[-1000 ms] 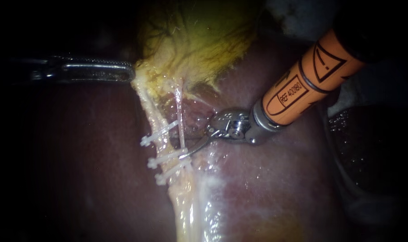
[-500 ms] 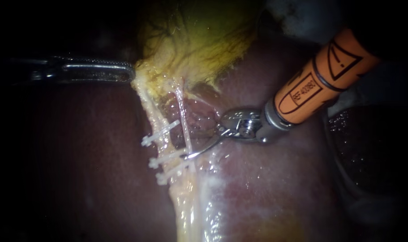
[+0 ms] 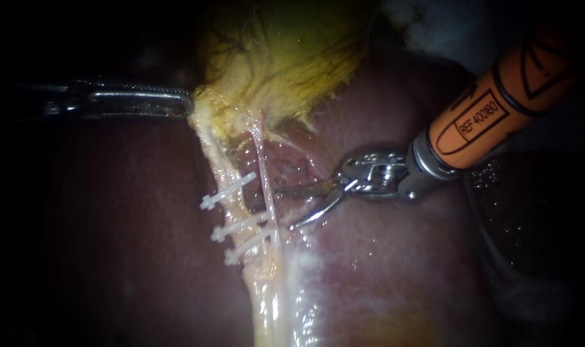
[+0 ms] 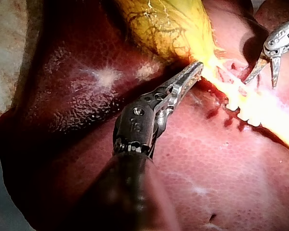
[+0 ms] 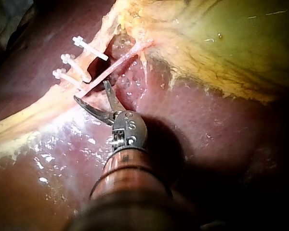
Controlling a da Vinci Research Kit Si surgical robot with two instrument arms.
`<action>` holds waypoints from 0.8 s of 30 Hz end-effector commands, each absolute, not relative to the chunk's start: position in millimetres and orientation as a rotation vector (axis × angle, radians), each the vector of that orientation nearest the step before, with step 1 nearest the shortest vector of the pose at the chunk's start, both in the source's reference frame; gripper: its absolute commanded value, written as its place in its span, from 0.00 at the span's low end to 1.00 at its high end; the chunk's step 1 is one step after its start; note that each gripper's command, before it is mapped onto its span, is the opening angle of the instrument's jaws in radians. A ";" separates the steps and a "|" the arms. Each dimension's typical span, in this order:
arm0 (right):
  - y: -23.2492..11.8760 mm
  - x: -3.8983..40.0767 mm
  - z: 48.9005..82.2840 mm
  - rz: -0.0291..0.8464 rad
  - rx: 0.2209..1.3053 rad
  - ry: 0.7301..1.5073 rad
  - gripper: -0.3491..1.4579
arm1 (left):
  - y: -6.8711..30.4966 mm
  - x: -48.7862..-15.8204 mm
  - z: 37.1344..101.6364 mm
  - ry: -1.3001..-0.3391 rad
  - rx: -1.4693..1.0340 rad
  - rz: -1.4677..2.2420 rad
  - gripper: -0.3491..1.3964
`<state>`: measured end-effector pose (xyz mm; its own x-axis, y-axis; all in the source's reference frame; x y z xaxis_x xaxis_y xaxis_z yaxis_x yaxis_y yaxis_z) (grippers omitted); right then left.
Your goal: Go to the cutting position left tube
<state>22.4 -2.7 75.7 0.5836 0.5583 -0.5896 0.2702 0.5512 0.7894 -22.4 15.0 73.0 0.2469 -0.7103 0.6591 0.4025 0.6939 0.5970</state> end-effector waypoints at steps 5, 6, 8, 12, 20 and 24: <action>-2.7 22.7 74.5 0.157 1.028 1.025 0.83 | 15.0 -22.4 73.0 -1.077 0.335 -0.778 0.00; -2.6 22.8 74.3 0.156 1.032 1.032 0.83 | 15.0 -22.4 73.0 -1.077 0.335 -0.778 0.00; -2.2 23.0 73.6 0.152 1.038 1.051 0.82 | 15.0 -22.4 73.0 -1.077 0.335 -0.778 0.00; -1.9 23.4 72.8 0.154 1.042 1.065 0.81 | 15.0 -22.4 73.0 -1.077 0.335 -0.778 0.00; -2.7 25.4 74.2 0.151 1.028 1.072 0.81 | 15.0 -22.4 73.0 -1.077 0.335 -0.778 0.00; -3.3 26.2 75.6 0.147 1.022 1.069 0.81 | 15.0 -22.4 73.0 -1.077 0.335 -0.778 0.00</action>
